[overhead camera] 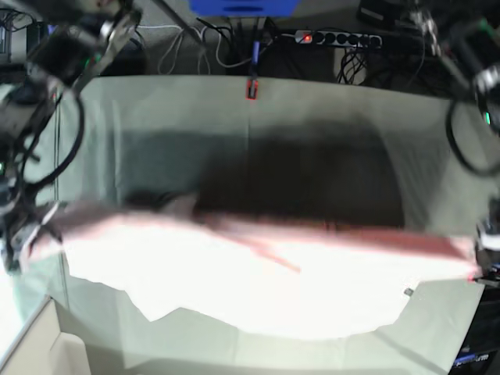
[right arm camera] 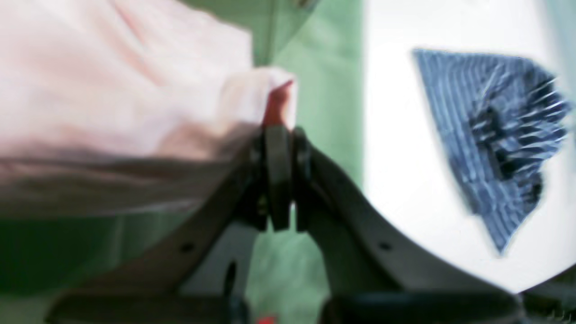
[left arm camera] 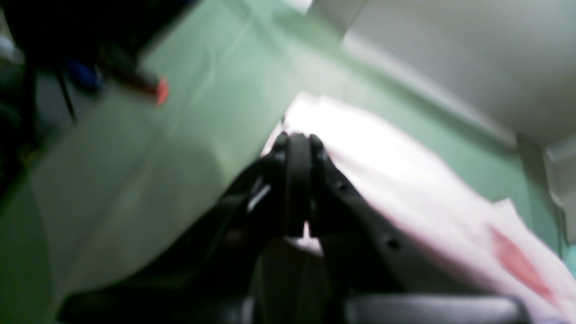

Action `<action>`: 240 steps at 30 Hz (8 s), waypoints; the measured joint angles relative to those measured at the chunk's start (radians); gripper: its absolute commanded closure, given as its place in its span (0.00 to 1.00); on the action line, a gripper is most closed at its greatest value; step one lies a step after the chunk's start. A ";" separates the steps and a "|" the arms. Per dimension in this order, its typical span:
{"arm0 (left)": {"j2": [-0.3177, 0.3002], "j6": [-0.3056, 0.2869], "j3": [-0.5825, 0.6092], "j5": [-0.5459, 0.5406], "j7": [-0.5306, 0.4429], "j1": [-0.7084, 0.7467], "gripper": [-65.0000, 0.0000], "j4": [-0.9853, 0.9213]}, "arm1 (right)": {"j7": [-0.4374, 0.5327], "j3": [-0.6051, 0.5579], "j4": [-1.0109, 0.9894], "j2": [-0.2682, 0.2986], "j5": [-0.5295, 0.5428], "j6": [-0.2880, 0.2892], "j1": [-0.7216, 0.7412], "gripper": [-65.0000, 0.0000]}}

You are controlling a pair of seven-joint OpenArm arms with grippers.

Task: Layout the t-shirt on the table in an organized manner, then fold the t-shirt properly
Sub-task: 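Lay the flipped shirt flat on the table and open both grippers, then grasp the shirt corner with the left gripper and pull it outward, then regrasp the shirt edge near the collar with the right gripper, then lift the shirt with both grippers and shake it flat onto the table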

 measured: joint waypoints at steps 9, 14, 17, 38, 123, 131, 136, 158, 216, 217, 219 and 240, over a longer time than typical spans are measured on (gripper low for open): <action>0.084 -0.001 -0.078 -0.034 0.000 0.182 1.00 -0.134 | 0.002 0.031 -0.006 -0.039 -0.009 -0.001 -0.177 1.00; 0.085 0.002 -0.103 -0.029 -0.011 0.219 1.00 -0.232 | 0.010 0.029 -0.023 -0.049 -0.005 -0.001 -0.240 1.00; 0.085 0.001 -0.101 -0.031 -0.005 0.223 1.00 -0.293 | 0.001 0.032 -0.070 -0.049 -0.008 -0.001 -0.258 1.00; 0.050 0.002 -0.099 -0.042 -0.005 0.203 0.47 -0.191 | 0.054 0.066 -0.062 -0.046 -0.013 -0.002 -0.280 0.70; 0.257 -0.006 -0.428 0.020 0.317 0.269 1.00 0.049 | 0.040 0.118 -0.043 -0.015 -0.013 -0.001 -0.309 0.69; 0.254 -0.006 -0.428 0.020 0.318 0.248 1.00 0.043 | 0.053 0.179 0.061 -0.130 -0.009 -0.004 -0.323 0.38; 0.241 -0.006 -0.426 0.017 0.315 0.242 1.00 0.043 | 0.045 0.175 0.053 -0.193 -0.005 -0.001 -0.348 0.34; 0.223 -0.006 -0.427 0.019 0.311 0.218 1.00 0.043 | 0.058 0.164 -0.335 -0.132 0.001 -0.004 -0.193 0.33; 0.190 -0.002 -0.428 0.021 0.326 0.068 1.00 0.146 | -0.127 -0.135 -0.016 -0.140 -0.012 -0.004 -0.234 0.52; 0.190 -0.003 -0.429 0.020 0.326 0.068 1.00 0.146 | -0.130 -0.134 -0.052 -0.137 -0.010 -0.005 -0.219 0.49; 0.190 -0.003 -0.428 0.021 0.326 0.068 1.00 0.146 | -0.125 -0.128 -0.113 -0.138 -0.007 -0.004 -0.189 0.47; 0.196 -0.002 -0.428 0.021 0.329 0.069 1.00 0.146 | -0.116 -0.008 -0.280 -0.145 -0.004 -0.005 -0.116 0.80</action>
